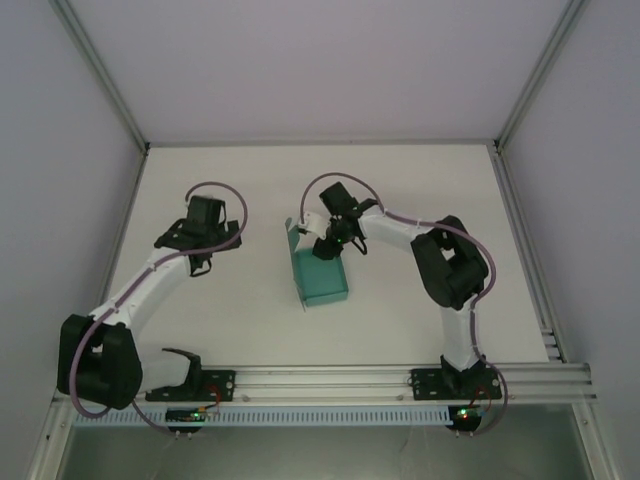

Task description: Assemble paper box

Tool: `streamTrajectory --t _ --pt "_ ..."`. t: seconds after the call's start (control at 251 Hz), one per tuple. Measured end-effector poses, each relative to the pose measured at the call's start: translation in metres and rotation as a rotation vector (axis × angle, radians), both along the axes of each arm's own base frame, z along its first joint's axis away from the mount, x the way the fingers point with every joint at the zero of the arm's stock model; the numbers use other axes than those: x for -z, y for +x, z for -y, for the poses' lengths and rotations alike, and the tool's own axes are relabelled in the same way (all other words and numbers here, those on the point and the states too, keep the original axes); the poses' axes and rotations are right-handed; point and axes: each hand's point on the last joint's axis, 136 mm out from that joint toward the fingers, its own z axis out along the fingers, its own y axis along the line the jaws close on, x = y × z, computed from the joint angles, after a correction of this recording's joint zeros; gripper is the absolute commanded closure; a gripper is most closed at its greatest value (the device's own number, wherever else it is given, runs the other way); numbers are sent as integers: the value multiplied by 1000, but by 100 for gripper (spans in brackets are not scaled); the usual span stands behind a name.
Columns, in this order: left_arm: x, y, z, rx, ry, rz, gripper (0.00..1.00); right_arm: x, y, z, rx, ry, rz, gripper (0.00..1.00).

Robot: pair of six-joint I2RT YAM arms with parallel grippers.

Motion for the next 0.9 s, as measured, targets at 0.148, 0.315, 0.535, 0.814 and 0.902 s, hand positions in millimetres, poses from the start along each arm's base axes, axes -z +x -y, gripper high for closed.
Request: streamTrajectory --t 0.148,0.315,0.535,0.814,0.902 --pt "0 5 1 -3 -1 -5 0 14 3 21 162 -60 -3 80" --pt "2 15 4 -9 -2 -16 0 10 11 59 497 -126 19 79" --pt "4 27 9 -14 -9 -28 1 -7 -11 95 1023 -142 1 73" --pt "6 40 20 16 -42 -35 0 5 -68 82 1174 -147 -104 73" --pt "6 42 25 37 -62 -29 1 4 -76 74 1166 -137 -130 72"
